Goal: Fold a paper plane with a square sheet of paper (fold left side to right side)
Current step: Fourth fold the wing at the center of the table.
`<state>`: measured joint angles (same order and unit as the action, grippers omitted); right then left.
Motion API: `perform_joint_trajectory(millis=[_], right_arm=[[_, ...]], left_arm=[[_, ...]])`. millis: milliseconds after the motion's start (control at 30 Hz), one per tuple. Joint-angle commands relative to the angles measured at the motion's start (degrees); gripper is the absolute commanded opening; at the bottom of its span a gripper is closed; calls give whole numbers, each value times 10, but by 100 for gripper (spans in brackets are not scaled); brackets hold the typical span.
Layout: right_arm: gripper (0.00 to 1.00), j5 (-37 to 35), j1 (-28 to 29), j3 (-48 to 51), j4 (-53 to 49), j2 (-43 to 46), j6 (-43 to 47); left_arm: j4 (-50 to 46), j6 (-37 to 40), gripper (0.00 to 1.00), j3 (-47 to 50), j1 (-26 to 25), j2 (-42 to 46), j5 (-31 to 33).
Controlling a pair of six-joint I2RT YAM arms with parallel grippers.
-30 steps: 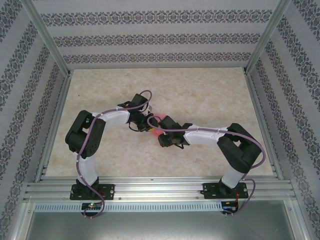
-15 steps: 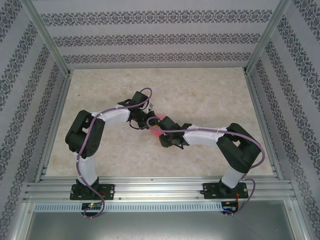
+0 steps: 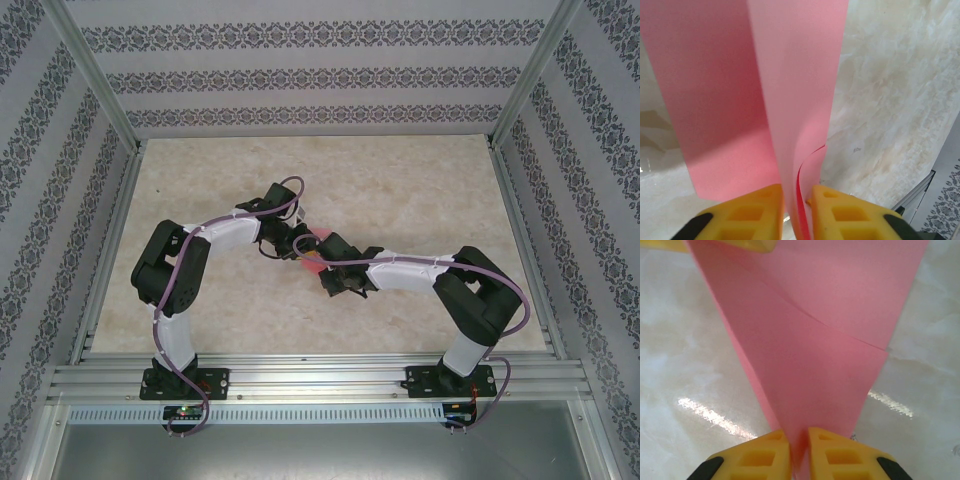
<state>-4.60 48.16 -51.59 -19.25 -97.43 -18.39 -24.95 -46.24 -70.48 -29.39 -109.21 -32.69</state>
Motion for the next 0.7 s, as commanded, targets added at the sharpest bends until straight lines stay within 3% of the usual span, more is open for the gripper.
perform_joint_trajectory(millis=[0, 400, 667], right_arm=[[14, 22, -10, -11, 3, 1, 9], [11, 121, -48, -12, 17, -3, 19], [10, 199, -79, -18, 22, -3, 13]], left_arm=[[-22, 23, 27, -22, 6, 10, 4], [-37, 60, 61, -18, 61, 96, -8], [11, 35, 63, 42, 85, 127, -12]])
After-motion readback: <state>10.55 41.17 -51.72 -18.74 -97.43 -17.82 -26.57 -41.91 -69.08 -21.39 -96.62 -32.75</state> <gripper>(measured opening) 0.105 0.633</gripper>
